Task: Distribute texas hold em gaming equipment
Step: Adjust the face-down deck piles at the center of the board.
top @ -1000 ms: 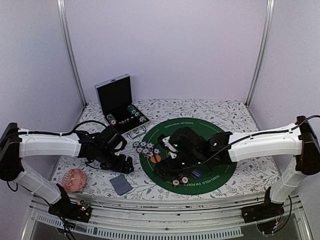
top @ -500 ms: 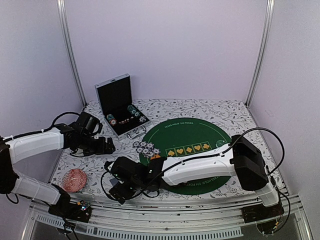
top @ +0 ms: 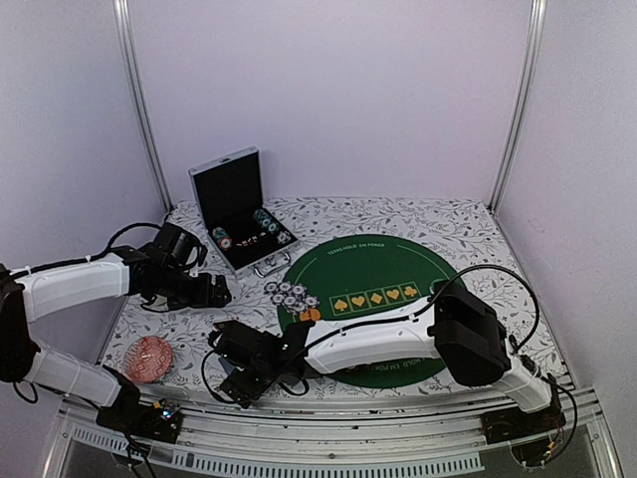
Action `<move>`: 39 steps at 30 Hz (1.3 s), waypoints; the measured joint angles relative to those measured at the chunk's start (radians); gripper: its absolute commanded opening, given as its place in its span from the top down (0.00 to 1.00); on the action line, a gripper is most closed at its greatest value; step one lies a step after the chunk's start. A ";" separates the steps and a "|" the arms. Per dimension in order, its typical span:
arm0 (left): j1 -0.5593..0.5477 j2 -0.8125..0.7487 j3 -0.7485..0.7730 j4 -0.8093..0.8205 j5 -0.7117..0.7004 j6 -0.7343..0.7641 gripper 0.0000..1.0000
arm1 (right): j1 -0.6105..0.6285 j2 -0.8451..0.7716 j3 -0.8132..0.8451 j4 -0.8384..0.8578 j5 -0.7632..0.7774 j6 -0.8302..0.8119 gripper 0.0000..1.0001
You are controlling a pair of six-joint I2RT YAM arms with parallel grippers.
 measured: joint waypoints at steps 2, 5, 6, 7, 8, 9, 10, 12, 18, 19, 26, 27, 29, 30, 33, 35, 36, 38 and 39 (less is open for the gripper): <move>0.000 0.000 0.000 0.001 0.002 0.002 0.02 | 0.000 0.000 0.001 -0.010 0.012 -0.001 0.01; 0.000 0.000 0.000 0.001 0.002 0.003 0.02 | -0.001 0.000 0.001 -0.015 0.024 0.000 0.01; 0.000 0.000 0.000 0.001 0.003 0.003 0.02 | -0.001 0.000 0.001 -0.016 0.030 0.000 0.01; 0.000 0.000 0.000 0.001 0.004 0.003 0.02 | -0.001 0.000 0.001 -0.017 0.036 0.000 0.01; 0.000 0.000 0.000 0.001 0.005 0.003 0.02 | -0.002 0.000 0.001 -0.017 0.044 0.000 0.01; 0.000 0.000 0.000 0.001 0.005 0.005 0.02 | -0.004 0.000 0.000 -0.016 0.050 0.000 0.01; 0.000 0.000 0.000 0.001 0.005 0.007 0.02 | -0.007 0.000 -0.005 -0.012 0.052 0.000 0.01; 0.000 0.000 0.000 0.001 0.010 0.016 0.02 | -0.015 -0.005 -0.019 0.005 0.053 0.003 0.01; 0.000 0.000 0.000 0.002 0.043 0.046 0.02 | -0.055 -0.035 -0.069 0.017 0.076 0.000 0.01; 0.000 0.000 0.000 0.002 0.051 0.050 0.03 | -0.061 -0.042 -0.079 0.018 0.084 -0.003 0.01; 0.000 0.000 0.000 0.025 0.117 0.080 0.03 | -0.085 -0.116 -0.187 0.023 0.126 -0.039 0.01; 0.000 -0.001 0.000 0.028 0.125 0.082 0.03 | -0.089 -0.124 -0.197 0.023 0.127 -0.042 0.01; -0.001 -0.002 0.000 0.034 0.147 0.090 0.03 | -0.097 -0.145 -0.226 0.023 0.126 -0.051 0.01; -0.002 -0.003 0.000 0.037 0.159 0.097 0.03 | -0.101 -0.156 -0.243 0.025 0.123 -0.058 0.01; -0.013 -0.012 0.003 0.037 0.177 0.116 0.04 | -0.107 -0.212 -0.322 0.046 0.095 -0.080 0.01; -0.024 -0.027 0.011 0.037 0.187 0.132 0.02 | -0.110 -0.277 -0.404 0.068 0.063 -0.093 0.01; -0.034 -0.039 0.018 0.038 0.189 0.142 0.02 | -0.111 -0.317 -0.446 0.080 0.042 -0.101 0.01; -0.065 -0.069 0.033 0.041 0.190 0.175 0.02 | -0.113 -0.410 -0.529 0.114 -0.003 -0.114 0.01; -0.090 -0.086 0.042 0.045 0.188 0.197 0.02 | -0.114 -0.462 -0.571 0.140 -0.026 -0.116 0.01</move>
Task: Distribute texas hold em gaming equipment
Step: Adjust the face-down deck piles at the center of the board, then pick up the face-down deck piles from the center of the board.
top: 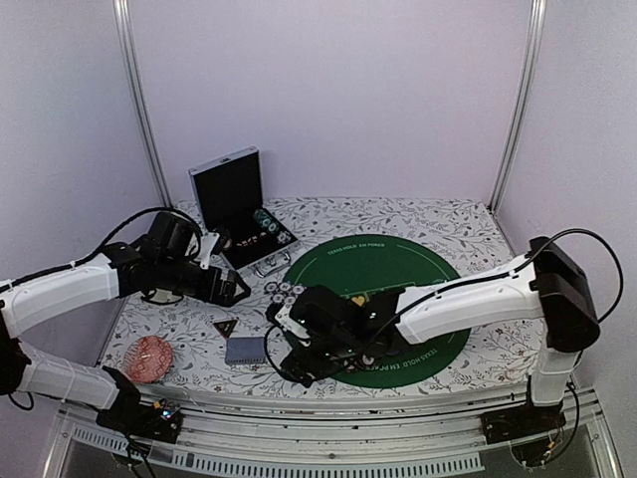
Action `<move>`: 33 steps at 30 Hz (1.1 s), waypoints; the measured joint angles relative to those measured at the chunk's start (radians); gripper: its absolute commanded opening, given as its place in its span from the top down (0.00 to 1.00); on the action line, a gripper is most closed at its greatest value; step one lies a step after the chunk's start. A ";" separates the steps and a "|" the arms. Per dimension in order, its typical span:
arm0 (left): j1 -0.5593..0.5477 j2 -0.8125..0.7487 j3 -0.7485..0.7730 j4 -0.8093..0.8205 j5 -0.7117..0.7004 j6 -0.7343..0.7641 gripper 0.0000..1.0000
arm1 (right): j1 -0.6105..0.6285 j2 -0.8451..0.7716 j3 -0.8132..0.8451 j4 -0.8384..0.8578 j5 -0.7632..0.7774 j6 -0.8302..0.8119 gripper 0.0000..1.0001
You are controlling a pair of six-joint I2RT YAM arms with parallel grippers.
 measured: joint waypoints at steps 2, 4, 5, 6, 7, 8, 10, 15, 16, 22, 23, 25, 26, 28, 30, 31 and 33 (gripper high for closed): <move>-0.051 -0.027 0.014 0.012 -0.005 0.050 0.02 | -0.005 -0.108 -0.069 0.035 -0.039 -0.001 0.01; -0.116 -0.049 0.031 0.021 -0.003 0.132 0.02 | -0.023 -0.243 -0.154 0.095 -0.091 0.008 0.01; -0.146 -0.056 0.039 0.028 0.001 0.183 0.02 | -0.043 -0.313 -0.198 0.121 -0.119 0.016 0.01; -0.166 -0.060 0.046 0.032 0.004 0.222 0.02 | -0.067 -0.368 -0.231 0.145 -0.142 0.028 0.01; -0.188 -0.059 0.056 0.033 0.005 0.276 0.02 | -0.103 -0.432 -0.274 0.179 -0.180 0.048 0.01; -0.204 -0.051 0.068 0.030 0.004 0.328 0.02 | -0.145 -0.495 -0.315 0.208 -0.210 0.069 0.01; -0.226 -0.023 0.092 0.010 -0.008 0.436 0.02 | -0.222 -0.599 -0.389 0.260 -0.251 0.113 0.01; -0.252 0.079 0.115 -0.119 -0.085 0.666 0.02 | -0.273 -0.777 -0.531 0.302 -0.294 0.173 0.01; -0.254 0.095 0.115 -0.152 -0.094 0.702 0.02 | -0.272 -0.798 -0.546 0.302 -0.296 0.178 0.01; -0.258 0.151 0.114 -0.277 -0.144 0.853 0.02 | -0.274 -0.868 -0.611 0.316 -0.303 0.190 0.01; -0.258 0.160 0.114 -0.285 -0.147 0.869 0.02 | -0.275 -0.864 -0.613 0.316 -0.304 0.190 0.01; -0.258 0.193 0.114 -0.290 -0.158 0.889 0.02 | -0.274 -0.850 -0.613 0.319 -0.308 0.189 0.01; -0.258 0.209 0.114 -0.290 -0.162 0.897 0.02 | -0.274 -0.841 -0.613 0.321 -0.311 0.189 0.01; -0.258 0.245 0.113 -0.289 -0.165 0.914 0.02 | -0.275 -0.818 -0.613 0.324 -0.317 0.188 0.01; -0.257 0.273 0.113 -0.288 -0.161 0.929 0.02 | -0.275 -0.793 -0.613 0.325 -0.325 0.187 0.01; -0.257 0.286 0.113 -0.288 -0.158 0.934 0.02 | -0.275 -0.782 -0.613 0.325 -0.328 0.187 0.01; -0.254 0.305 0.113 -0.288 -0.157 0.941 0.02 | -0.275 -0.769 -0.613 0.325 -0.333 0.187 0.01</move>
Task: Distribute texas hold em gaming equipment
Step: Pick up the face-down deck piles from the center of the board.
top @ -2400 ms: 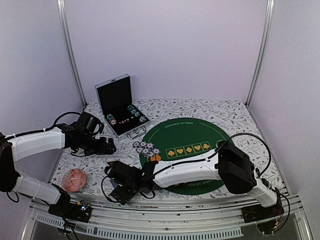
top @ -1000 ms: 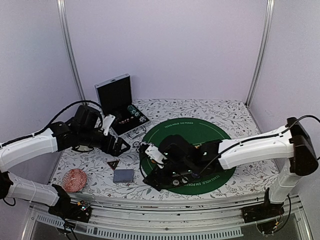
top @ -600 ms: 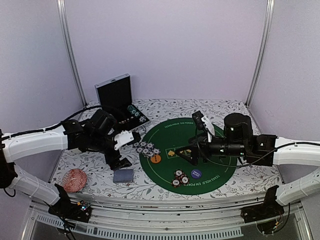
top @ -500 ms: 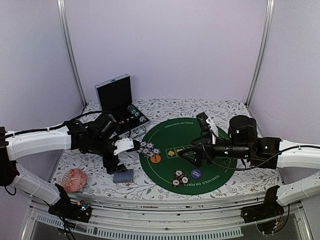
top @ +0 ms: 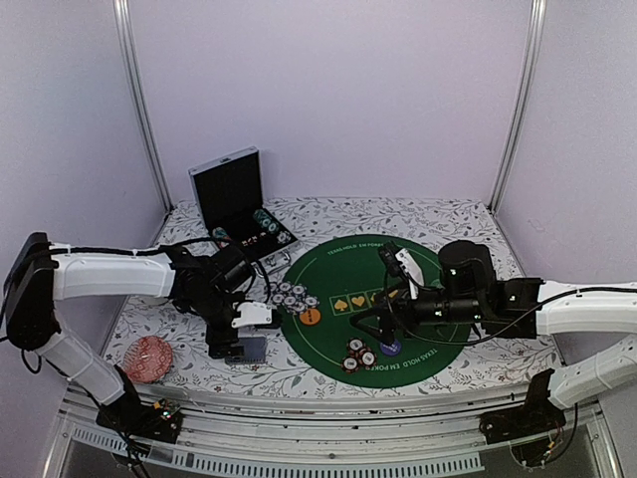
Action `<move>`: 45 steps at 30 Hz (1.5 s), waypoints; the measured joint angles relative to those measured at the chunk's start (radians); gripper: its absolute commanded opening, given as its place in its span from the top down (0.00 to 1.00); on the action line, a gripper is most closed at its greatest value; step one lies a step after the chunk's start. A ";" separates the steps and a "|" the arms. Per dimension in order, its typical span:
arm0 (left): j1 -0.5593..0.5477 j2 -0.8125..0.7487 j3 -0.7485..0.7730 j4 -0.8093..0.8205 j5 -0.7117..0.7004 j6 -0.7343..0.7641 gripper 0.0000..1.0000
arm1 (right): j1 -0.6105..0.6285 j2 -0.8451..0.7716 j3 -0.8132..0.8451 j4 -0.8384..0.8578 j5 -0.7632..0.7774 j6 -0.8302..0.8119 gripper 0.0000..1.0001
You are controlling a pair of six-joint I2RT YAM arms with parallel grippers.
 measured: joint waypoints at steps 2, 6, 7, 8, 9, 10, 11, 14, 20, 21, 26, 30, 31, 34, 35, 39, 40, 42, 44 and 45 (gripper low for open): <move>0.002 0.017 0.000 0.000 0.001 0.005 0.02 | 0.000 0.007 0.000 0.002 -0.007 0.000 0.01; 0.002 0.055 0.000 0.001 0.004 0.009 0.02 | 0.000 0.008 0.000 0.009 -0.018 0.000 0.01; 0.002 0.065 0.000 0.001 0.004 0.010 0.02 | 0.000 0.008 0.000 0.010 -0.019 0.000 0.01; 0.002 0.076 0.000 0.002 0.006 0.010 0.02 | 0.000 0.008 0.000 0.011 -0.019 0.000 0.01; 0.002 0.087 0.001 0.002 0.011 0.010 0.02 | 0.000 0.008 0.000 0.012 -0.019 0.000 0.01; 0.003 0.097 0.001 0.002 0.019 0.011 0.02 | 0.000 0.008 0.000 0.013 -0.019 0.000 0.01; 0.004 0.103 0.001 0.002 0.024 0.013 0.02 | 0.000 0.008 0.000 0.013 -0.020 0.000 0.01; 0.006 0.114 0.001 0.000 0.045 0.018 0.02 | 0.000 0.008 0.000 0.013 -0.021 0.000 0.01; 0.011 0.131 0.001 0.002 0.057 0.025 0.03 | 0.000 0.008 0.000 0.013 -0.024 0.000 0.01; 0.014 0.132 0.001 0.003 0.057 0.027 0.03 | 0.000 0.008 0.000 0.013 -0.025 0.000 0.01; 0.025 0.132 0.001 0.010 0.056 0.034 0.04 | 0.000 0.013 0.000 0.014 -0.026 0.000 0.01; 0.029 0.134 0.001 0.012 0.057 0.038 0.04 | 0.000 0.021 0.000 0.013 -0.026 0.000 0.01; 0.030 0.137 0.001 0.012 0.058 0.040 0.04 | 0.000 0.021 0.000 0.013 -0.026 0.000 0.01; 0.032 0.152 0.001 0.012 0.068 0.043 0.04 | 0.000 0.021 0.000 0.013 -0.026 0.000 0.01; 0.032 0.157 0.001 0.012 0.069 0.043 0.04 | 0.000 0.021 0.000 0.013 -0.026 0.000 0.01; 0.032 0.160 0.002 0.016 0.070 0.046 0.07 | 0.000 0.021 0.000 0.013 -0.026 0.000 0.01; 0.032 0.161 0.002 0.016 0.070 0.045 0.08 | 0.000 0.021 0.000 0.013 -0.026 0.000 0.01; 0.032 0.163 0.003 0.016 0.070 0.046 0.12 | 0.000 0.021 0.000 0.013 -0.026 0.001 0.01; 0.033 0.169 0.010 0.015 0.068 0.044 0.18 | 0.000 0.021 0.000 0.013 -0.026 0.001 0.01; 0.034 0.172 0.014 0.014 0.068 0.043 0.22 | 0.000 0.021 0.000 0.013 -0.026 0.001 0.01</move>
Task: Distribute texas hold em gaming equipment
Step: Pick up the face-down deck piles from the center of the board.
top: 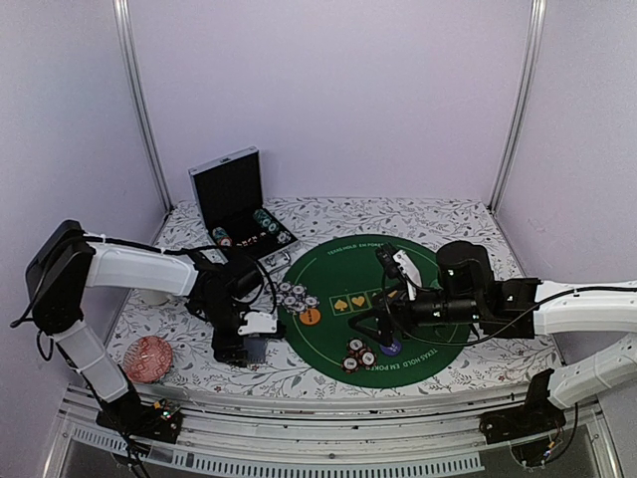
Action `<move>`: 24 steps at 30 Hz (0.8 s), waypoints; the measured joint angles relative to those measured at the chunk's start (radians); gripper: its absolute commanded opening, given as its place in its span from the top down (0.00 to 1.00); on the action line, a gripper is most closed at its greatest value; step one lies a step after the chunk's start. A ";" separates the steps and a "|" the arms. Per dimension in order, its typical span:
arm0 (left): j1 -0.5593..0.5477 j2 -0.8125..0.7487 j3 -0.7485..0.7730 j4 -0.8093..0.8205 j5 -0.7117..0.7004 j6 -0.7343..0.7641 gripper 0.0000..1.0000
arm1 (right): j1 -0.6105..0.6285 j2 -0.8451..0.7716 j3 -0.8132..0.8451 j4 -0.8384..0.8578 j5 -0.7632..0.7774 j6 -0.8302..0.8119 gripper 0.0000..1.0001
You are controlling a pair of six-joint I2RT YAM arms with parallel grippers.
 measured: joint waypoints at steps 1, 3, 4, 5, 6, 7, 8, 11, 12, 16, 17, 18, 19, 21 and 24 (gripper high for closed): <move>0.000 0.003 0.005 -0.002 0.000 -0.002 0.24 | 0.000 0.000 0.000 0.000 0.000 0.000 0.01; 0.001 0.007 0.010 -0.002 0.000 -0.011 0.27 | 0.000 0.000 0.000 0.000 0.000 0.002 0.01; 0.000 0.008 0.011 -0.003 0.002 -0.014 0.28 | 0.000 0.000 0.000 0.000 0.000 0.003 0.01; 0.001 0.008 0.012 -0.005 0.004 -0.021 0.29 | 0.000 0.000 0.000 0.000 0.000 0.003 0.01; 0.000 0.008 0.012 -0.006 0.008 -0.024 0.32 | 0.000 0.000 0.000 0.000 0.000 0.005 0.01; 0.000 0.007 0.012 -0.006 0.011 -0.027 0.32 | 0.000 0.000 0.000 0.000 0.000 0.008 0.01; 0.000 0.007 0.012 -0.006 0.012 -0.031 0.33 | 0.000 0.001 0.000 0.000 0.000 0.011 0.01; -0.005 -0.006 0.011 -0.006 0.011 -0.036 0.36 | -0.011 0.004 0.000 0.000 -0.004 0.027 0.01; -0.008 -0.016 0.011 -0.006 0.011 -0.039 0.37 | -0.021 0.004 0.000 0.000 -0.008 0.036 0.01; -0.013 -0.081 0.011 0.006 0.003 -0.046 0.39 | -0.069 0.004 0.001 0.000 -0.016 0.080 0.01; -0.016 -0.103 0.011 0.011 -0.003 -0.046 0.40 | -0.086 0.004 0.002 0.000 -0.018 0.093 0.01; -0.019 -0.124 0.011 0.018 -0.011 -0.046 0.40 | -0.100 0.004 0.004 0.002 -0.023 0.108 0.01; -0.023 -0.141 0.013 0.020 -0.019 -0.047 0.41 | -0.114 0.004 0.005 0.003 -0.027 0.121 0.01; -0.035 -0.160 0.024 0.017 -0.037 -0.046 0.42 | -0.138 0.008 0.011 0.011 -0.045 0.153 0.01; -0.056 -0.163 0.066 0.008 -0.061 -0.047 0.43 | -0.159 0.050 0.050 0.024 -0.076 0.194 0.01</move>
